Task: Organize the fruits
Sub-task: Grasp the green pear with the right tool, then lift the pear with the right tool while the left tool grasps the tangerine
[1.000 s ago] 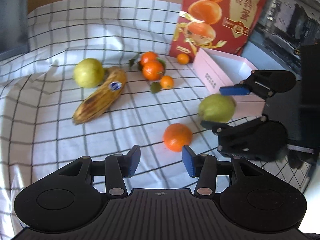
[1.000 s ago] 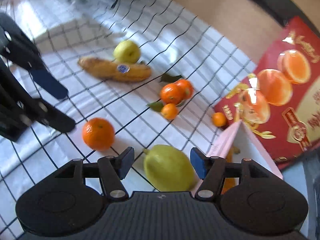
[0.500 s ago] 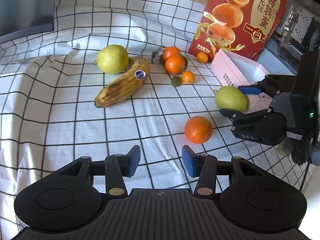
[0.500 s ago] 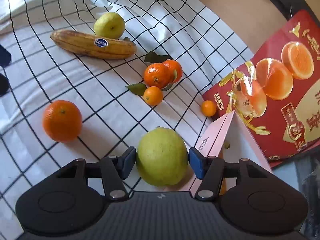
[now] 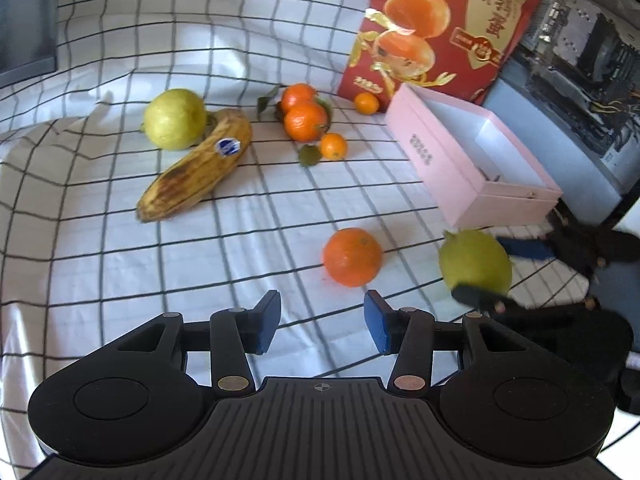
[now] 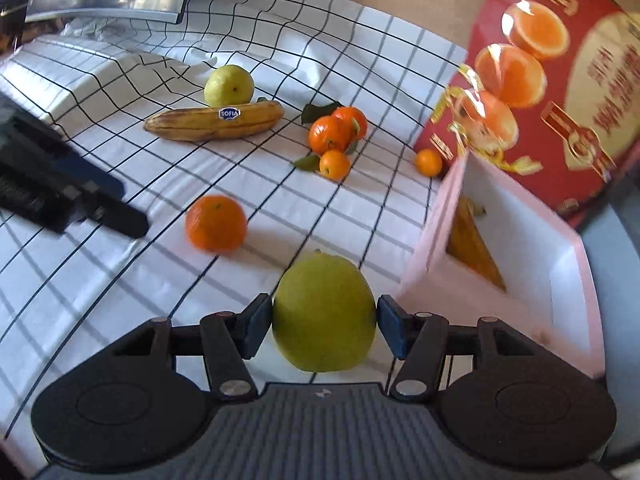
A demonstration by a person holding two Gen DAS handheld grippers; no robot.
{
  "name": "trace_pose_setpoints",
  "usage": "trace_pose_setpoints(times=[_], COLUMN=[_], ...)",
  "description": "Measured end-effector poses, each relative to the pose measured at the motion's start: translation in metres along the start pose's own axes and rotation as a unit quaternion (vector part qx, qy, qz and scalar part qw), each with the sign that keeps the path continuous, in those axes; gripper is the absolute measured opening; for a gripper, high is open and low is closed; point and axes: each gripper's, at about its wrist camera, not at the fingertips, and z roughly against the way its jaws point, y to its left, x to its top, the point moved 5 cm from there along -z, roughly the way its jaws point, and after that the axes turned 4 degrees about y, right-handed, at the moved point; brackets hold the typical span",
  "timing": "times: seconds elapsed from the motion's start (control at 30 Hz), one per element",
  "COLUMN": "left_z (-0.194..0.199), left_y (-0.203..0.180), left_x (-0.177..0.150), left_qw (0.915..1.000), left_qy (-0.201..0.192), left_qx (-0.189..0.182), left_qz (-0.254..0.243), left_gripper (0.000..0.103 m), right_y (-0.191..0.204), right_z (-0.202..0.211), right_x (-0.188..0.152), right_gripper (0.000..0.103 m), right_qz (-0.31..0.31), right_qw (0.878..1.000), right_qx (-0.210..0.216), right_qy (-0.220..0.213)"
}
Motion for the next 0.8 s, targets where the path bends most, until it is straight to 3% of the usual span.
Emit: trace_pose_setpoints(times=[0.5,0.67,0.8], left_z=[-0.028,-0.029,-0.023], left_y=[-0.072,-0.078,-0.067], left_x=[0.010,0.009,0.013], left_qw=[0.9944,0.9937,0.9964], left_qy=[0.023,0.023,-0.007], left_qx=[-0.062,-0.060,-0.029], left_qz=[-0.083,-0.092,-0.080], left_gripper=[0.051,0.051,0.051], right_y=[-0.018,-0.017,-0.018], right_z=[0.039,0.042,0.040], right_x=[-0.049,-0.052,-0.050], right_gripper=[0.058,0.058,0.058], right_qz=[-0.074,-0.083,-0.085], right_qw=[0.997,0.997,0.996], right_qx=[0.011,0.008,0.006], right_qy=[-0.003,-0.006,-0.011])
